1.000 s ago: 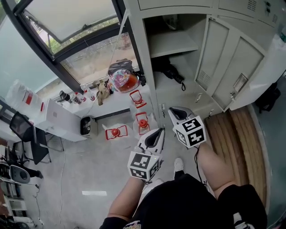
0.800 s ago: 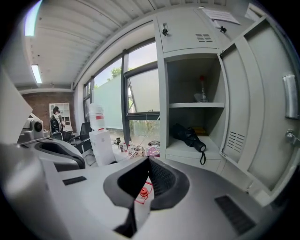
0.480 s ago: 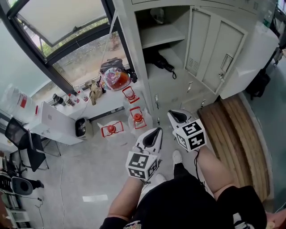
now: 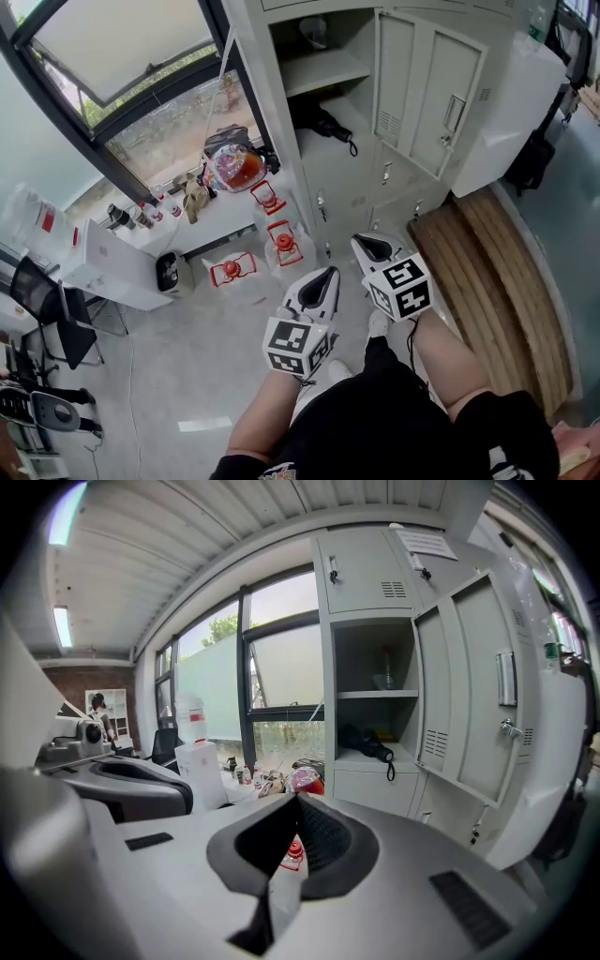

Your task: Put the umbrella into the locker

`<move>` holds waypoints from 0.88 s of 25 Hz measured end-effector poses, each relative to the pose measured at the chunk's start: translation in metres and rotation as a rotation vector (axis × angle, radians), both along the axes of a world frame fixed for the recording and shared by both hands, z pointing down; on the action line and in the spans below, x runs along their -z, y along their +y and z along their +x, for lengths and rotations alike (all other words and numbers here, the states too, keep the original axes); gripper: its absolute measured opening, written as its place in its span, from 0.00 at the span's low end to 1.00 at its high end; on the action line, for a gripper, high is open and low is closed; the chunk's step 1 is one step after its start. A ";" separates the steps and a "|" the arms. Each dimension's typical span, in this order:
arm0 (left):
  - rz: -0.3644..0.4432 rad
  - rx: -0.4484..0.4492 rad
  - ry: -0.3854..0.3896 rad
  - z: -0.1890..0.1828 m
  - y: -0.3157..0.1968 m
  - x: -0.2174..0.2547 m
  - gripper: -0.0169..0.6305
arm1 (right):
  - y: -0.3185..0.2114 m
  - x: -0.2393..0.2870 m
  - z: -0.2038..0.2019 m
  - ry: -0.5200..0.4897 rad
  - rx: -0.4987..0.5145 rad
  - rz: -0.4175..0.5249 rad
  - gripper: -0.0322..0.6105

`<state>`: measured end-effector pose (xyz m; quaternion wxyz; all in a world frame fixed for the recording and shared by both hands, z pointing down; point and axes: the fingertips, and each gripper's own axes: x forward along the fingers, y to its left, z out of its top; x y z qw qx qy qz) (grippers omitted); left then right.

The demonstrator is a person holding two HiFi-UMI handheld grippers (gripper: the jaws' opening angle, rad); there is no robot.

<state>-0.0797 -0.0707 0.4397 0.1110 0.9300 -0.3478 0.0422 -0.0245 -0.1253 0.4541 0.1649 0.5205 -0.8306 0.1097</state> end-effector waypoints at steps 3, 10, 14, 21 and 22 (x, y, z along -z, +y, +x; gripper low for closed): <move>0.010 -0.008 0.000 0.000 0.007 0.002 0.05 | 0.008 0.002 0.001 -0.001 -0.009 0.007 0.13; 0.029 -0.004 0.009 -0.001 0.011 0.010 0.05 | 0.016 0.008 0.001 -0.001 -0.010 0.022 0.13; 0.034 -0.008 0.010 0.001 0.011 0.013 0.05 | 0.016 0.011 0.001 -0.002 -0.008 0.026 0.13; 0.022 -0.006 0.007 0.000 0.008 0.008 0.05 | 0.013 0.008 0.001 -0.003 -0.008 0.020 0.13; 0.021 -0.007 0.006 0.001 0.008 0.007 0.05 | 0.013 0.007 0.001 -0.002 -0.009 0.019 0.13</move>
